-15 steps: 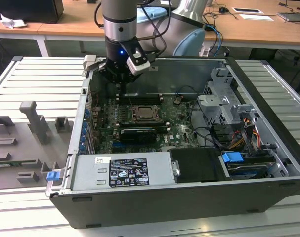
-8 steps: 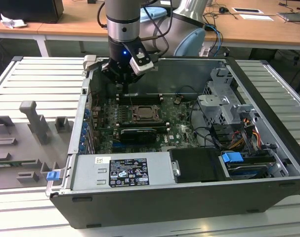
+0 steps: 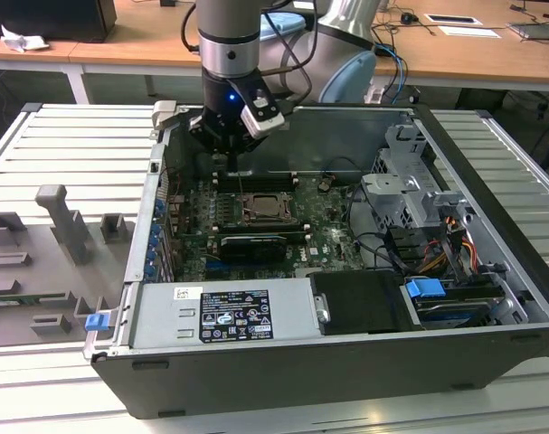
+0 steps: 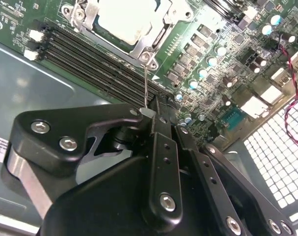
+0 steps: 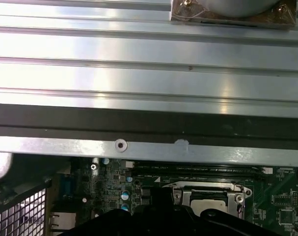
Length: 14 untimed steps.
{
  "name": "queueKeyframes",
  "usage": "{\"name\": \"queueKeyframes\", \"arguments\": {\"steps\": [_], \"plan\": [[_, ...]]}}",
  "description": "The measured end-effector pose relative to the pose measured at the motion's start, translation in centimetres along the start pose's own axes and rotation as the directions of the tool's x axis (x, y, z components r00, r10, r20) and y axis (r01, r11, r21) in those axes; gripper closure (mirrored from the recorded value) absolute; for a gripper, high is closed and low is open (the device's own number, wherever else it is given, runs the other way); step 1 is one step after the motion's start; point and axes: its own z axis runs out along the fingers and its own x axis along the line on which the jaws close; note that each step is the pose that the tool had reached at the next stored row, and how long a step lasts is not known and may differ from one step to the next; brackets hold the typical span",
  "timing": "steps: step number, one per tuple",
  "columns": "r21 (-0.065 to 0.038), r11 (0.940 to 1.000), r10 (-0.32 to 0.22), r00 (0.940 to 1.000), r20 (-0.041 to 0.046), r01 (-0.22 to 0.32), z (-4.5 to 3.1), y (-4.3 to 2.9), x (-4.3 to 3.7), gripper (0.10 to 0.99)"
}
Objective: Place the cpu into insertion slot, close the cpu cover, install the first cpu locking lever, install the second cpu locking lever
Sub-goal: 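Install the first cpu locking lever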
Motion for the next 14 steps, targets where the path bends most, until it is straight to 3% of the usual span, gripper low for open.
{"name": "queueKeyframes", "arguments": {"steps": [14], "plan": [[0.0,1.0,0.0,1.0,0.0,0.0,0.4,-0.12,-2.27,0.98]]}}
